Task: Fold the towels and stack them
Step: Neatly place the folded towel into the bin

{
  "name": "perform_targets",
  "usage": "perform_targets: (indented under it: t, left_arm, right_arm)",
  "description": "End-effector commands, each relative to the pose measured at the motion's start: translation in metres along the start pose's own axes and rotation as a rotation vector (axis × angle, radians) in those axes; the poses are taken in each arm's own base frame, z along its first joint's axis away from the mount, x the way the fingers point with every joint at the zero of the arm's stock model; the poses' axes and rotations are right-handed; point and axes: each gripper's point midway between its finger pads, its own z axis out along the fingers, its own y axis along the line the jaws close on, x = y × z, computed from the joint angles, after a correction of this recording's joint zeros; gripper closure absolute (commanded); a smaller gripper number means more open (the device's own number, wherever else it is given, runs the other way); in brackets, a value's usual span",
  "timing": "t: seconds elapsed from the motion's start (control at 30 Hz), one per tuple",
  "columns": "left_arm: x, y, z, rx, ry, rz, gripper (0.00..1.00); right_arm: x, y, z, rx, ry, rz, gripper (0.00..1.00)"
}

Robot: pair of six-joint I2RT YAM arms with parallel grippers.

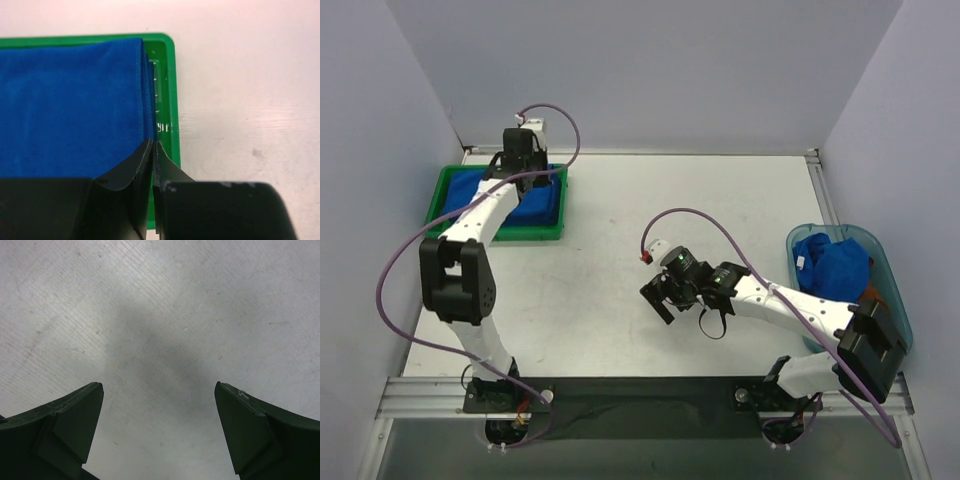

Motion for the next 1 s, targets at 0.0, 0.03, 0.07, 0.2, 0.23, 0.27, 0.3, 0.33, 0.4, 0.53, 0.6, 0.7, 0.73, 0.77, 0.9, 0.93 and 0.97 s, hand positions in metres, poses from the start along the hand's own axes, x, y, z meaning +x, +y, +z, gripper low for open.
perform_targets:
  t: [0.0, 0.03, 0.07, 0.2, 0.23, 0.27, 0.3, 0.33, 0.4, 0.53, 0.6, 0.7, 0.73, 0.77, 0.9, 0.93, 0.97]
  left_arm:
    - [0.044, 0.01, 0.035, -0.035, 0.106, -0.01, 0.85]
    - [0.056, 0.008, 0.041, -0.029, 0.131, -0.013, 0.85]
    - [0.061, 0.007, 0.043, -0.024, 0.141, -0.011, 0.85]
    - [0.09, 0.0, 0.052, -0.009, 0.193, -0.018, 0.85]
    - [0.094, -0.003, 0.053, 0.005, 0.202, -0.024, 0.85]
    - [0.102, -0.004, 0.055, 0.008, 0.216, -0.024, 0.85]
    - [0.105, -0.006, 0.055, 0.014, 0.223, -0.023, 0.85]
    - [0.108, -0.009, 0.056, 0.026, 0.231, -0.025, 0.85]
    - [0.112, -0.011, 0.055, 0.032, 0.237, -0.032, 0.85]
    - [0.082, -0.011, 0.037, 0.022, 0.137, -0.043, 0.85]
    - [0.063, -0.006, 0.03, -0.007, 0.065, -0.041, 0.85]
    - [0.037, 0.01, 0.019, -0.09, -0.011, -0.018, 0.85]
    - [0.032, 0.014, 0.017, -0.115, -0.023, -0.011, 0.85]
    - [0.03, 0.018, 0.017, -0.135, -0.028, -0.005, 0.85]
    - [0.031, 0.026, 0.025, -0.172, -0.024, 0.02, 0.85]
    - [0.036, 0.027, 0.032, -0.175, -0.006, 0.022, 0.85]
    - [0.044, 0.029, 0.035, -0.18, 0.024, 0.026, 0.85]
  right_arm:
    - [0.0, -0.005, -0.005, 0.028, -0.018, 0.004, 0.0]
    - [0.001, -0.006, -0.005, 0.031, -0.018, 0.006, 0.0]
    - [0.001, -0.005, -0.005, 0.029, -0.018, 0.007, 0.0]
    - [0.005, -0.004, -0.003, 0.026, -0.009, 0.007, 0.0]
    - [0.006, -0.005, -0.002, 0.028, -0.006, 0.007, 0.0]
    - [0.006, -0.004, -0.001, 0.027, -0.004, 0.006, 0.0]
    - [0.006, -0.004, -0.001, 0.027, -0.003, 0.006, 0.0]
    - [0.006, -0.005, -0.001, 0.028, -0.006, 0.007, 0.0]
    - [0.006, -0.005, -0.002, 0.027, -0.007, 0.008, 0.0]
    - [0.005, -0.006, -0.003, 0.032, -0.015, 0.008, 0.0]
    - [0.006, -0.006, -0.004, 0.033, -0.015, 0.006, 0.0]
    - [0.008, -0.006, -0.003, 0.031, -0.01, 0.01, 0.0]
    - [0.008, -0.006, -0.002, 0.03, -0.009, 0.01, 0.0]
    - [0.008, -0.006, -0.002, 0.03, -0.01, 0.013, 0.0]
    - [0.009, -0.006, -0.002, 0.03, -0.01, 0.011, 0.0]
    - [0.009, -0.006, -0.002, 0.032, -0.01, 0.011, 0.0]
    - [0.009, -0.006, -0.002, 0.032, -0.01, 0.011, 0.0]
